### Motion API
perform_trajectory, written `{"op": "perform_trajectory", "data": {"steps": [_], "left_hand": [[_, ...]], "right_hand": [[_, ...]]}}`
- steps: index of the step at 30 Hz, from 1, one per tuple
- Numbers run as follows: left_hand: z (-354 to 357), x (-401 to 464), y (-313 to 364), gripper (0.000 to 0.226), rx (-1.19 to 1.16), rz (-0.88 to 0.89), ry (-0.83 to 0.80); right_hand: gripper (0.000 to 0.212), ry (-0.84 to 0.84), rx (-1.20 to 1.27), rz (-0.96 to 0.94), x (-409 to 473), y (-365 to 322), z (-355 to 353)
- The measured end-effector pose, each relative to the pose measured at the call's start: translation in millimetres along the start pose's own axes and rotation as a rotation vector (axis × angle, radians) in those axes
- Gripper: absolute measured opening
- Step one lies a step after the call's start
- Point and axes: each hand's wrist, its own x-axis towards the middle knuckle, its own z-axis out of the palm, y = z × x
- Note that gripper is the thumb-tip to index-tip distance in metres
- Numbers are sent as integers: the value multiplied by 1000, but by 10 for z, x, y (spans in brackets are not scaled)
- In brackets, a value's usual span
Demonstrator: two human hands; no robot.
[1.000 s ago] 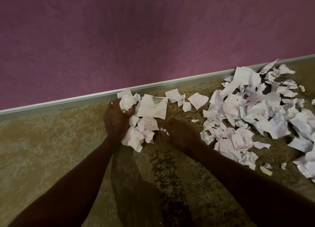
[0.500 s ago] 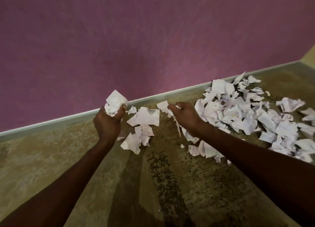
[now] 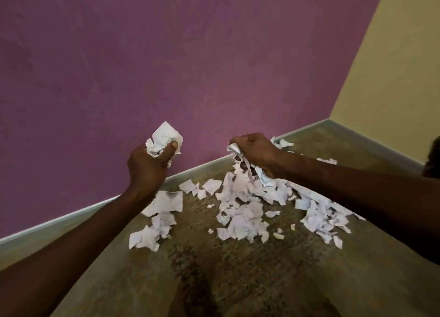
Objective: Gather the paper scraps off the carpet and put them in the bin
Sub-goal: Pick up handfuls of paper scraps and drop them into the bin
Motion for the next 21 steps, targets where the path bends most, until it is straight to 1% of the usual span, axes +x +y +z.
{"op": "perform_trajectory", "data": {"steps": [4, 10, 12, 17, 21], "left_hand": [[321, -26, 520, 21, -43, 20, -93], [989, -118, 1132, 29, -126, 40, -209], [1289, -203, 1300, 31, -151, 42, -255], [2136, -570, 1731, 25, -245, 49, -379], [2842, -906, 2038, 39, -322, 28, -458]], "right_hand": [[28, 79, -51, -43, -176, -209, -529], [27, 207, 98, -100, -355, -261, -1226], [26, 242, 140, -104, -408, -215, -1463], [21, 376, 232, -115, -615, -39, -2164], [29, 465, 298, -131, -865, 117, -2834]]}}
